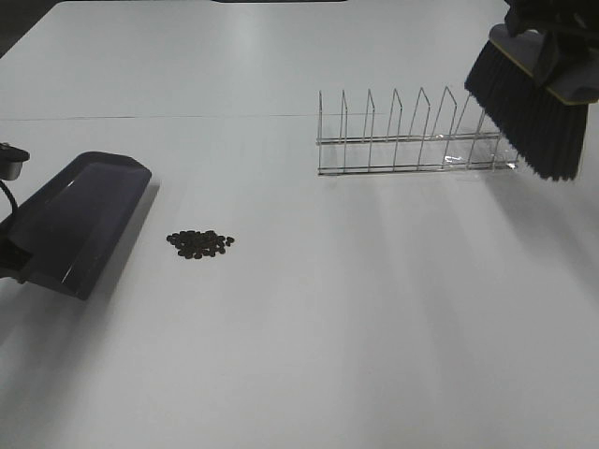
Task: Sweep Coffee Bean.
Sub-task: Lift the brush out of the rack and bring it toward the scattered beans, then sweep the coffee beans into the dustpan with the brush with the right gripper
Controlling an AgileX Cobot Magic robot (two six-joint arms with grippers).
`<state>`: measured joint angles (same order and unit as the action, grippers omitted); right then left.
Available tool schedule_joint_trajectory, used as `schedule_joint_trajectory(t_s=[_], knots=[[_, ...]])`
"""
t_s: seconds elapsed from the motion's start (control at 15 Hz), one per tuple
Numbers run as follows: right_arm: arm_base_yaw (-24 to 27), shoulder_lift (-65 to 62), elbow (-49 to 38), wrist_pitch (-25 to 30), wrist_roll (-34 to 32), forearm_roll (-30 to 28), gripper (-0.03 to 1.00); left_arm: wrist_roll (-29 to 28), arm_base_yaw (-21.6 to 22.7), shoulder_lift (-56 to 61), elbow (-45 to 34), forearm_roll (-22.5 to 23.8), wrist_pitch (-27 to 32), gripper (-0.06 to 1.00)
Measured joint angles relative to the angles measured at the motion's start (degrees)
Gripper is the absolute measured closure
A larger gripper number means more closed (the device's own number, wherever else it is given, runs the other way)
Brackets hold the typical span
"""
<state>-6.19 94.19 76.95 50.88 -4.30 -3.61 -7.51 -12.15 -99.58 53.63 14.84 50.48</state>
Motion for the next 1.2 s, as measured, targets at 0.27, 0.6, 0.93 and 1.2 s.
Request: schedule_joint_trajectory(t_s=[0.27, 0.6, 0.93, 1.2], knots=[[-8.7, -1.8, -13.9, -10.9, -8.5, -6.7, 0.65, 0.0, 0.0, 0.0, 0.0, 2.3, 0.1, 0.61], [-23.4, 10.0, -13.4, -12.7, -22.2, -22.6, 0.65, -4.7, -3.3, -3.8, 0.0, 5.3, 1.4, 0.61], [-31.5, 20.1, -3.5, -8.0, -24.7, -28.0, 0.65, -5.8, -6.1, -9.6, 3.5, 3.8, 1.4, 0.61], [-35.2, 27.1, 6.2, -5.4, -20.2, -25.0, 0.65, -4.2, -9.1, -14.8, 8.0, 1.9, 4.8, 0.61]])
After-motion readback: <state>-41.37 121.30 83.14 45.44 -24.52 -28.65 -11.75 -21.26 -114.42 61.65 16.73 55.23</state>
